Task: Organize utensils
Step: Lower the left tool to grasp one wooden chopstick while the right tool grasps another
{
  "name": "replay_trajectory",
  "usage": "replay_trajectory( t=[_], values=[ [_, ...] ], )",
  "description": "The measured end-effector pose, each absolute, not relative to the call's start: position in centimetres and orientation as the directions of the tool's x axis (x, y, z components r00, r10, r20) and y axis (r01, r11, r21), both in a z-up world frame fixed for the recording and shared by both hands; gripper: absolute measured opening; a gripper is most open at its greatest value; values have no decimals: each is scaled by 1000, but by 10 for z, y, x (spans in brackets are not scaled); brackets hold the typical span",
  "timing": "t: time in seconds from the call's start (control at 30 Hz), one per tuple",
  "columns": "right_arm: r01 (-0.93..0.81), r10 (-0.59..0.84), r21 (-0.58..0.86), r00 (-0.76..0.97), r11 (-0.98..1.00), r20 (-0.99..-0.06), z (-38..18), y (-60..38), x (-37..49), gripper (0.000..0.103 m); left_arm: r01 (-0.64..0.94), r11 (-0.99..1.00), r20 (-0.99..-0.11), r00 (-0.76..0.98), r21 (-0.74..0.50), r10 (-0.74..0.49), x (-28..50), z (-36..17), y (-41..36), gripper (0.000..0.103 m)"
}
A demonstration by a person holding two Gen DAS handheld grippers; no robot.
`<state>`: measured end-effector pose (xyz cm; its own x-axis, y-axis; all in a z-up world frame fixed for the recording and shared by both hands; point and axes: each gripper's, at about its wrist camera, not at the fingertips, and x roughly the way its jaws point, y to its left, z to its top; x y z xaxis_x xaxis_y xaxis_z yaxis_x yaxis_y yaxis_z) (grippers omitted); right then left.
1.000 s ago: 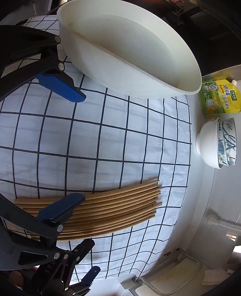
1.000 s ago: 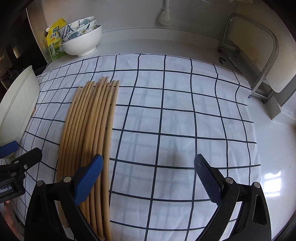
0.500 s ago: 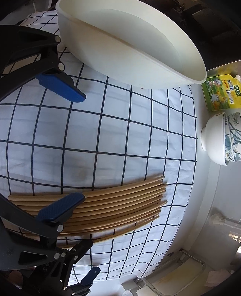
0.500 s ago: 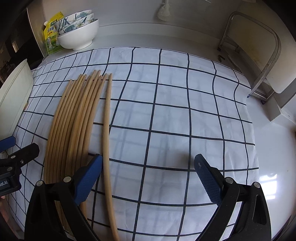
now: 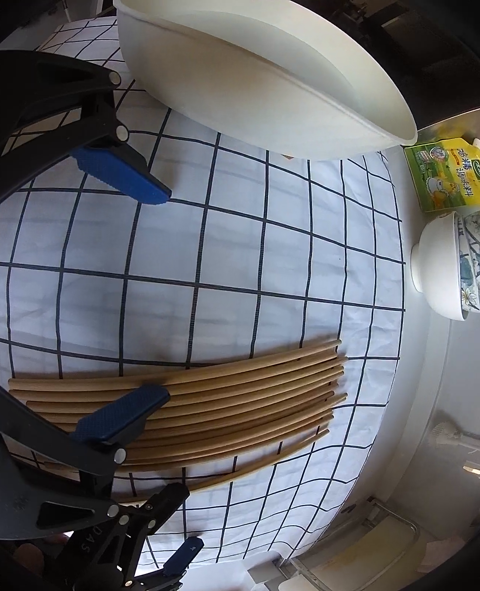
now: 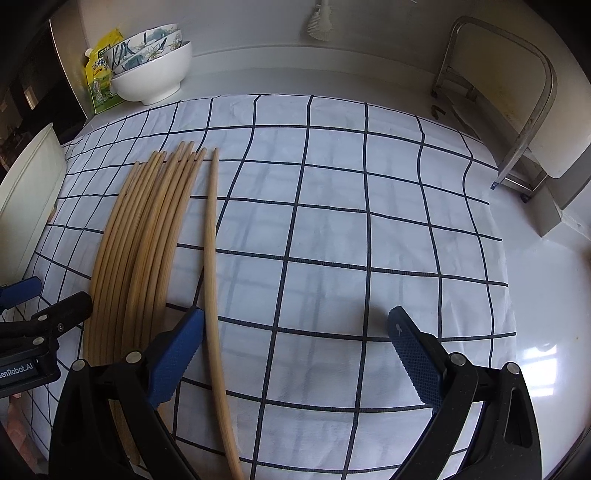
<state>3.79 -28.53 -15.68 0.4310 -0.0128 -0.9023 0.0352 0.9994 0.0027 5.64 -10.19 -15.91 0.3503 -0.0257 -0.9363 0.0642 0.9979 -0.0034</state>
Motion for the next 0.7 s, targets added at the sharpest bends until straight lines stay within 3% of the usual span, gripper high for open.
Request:
replay_trajectory(
  t=[0.3, 0.4, 0.43, 0.53, 0.7],
  values=[
    [28, -29, -18, 446, 999, -895, -155, -282, 35, 94, 41, 999, -940, 340, 25, 10, 58, -166, -97, 97],
    [8, -40, -41, 456, 999, -889, -154, -277, 36, 93, 50, 998, -936, 352, 30, 11, 60, -165, -98, 95],
    [-3, -46, -53, 461, 999, -886, -154, -275, 36, 92, 56, 998, -936, 352, 22, 1, 61, -165, -98, 89],
    [-53, -3, -32, 472, 998, -882, -150, -268, 35, 69, 79, 997, -931, 364, 5, -24, 61, -160, -101, 68],
    [-152, 68, -3, 460, 988, -885, -146, -249, 34, 13, 123, 992, -929, 366, -5, -50, 65, -154, -111, 32]
  ],
)
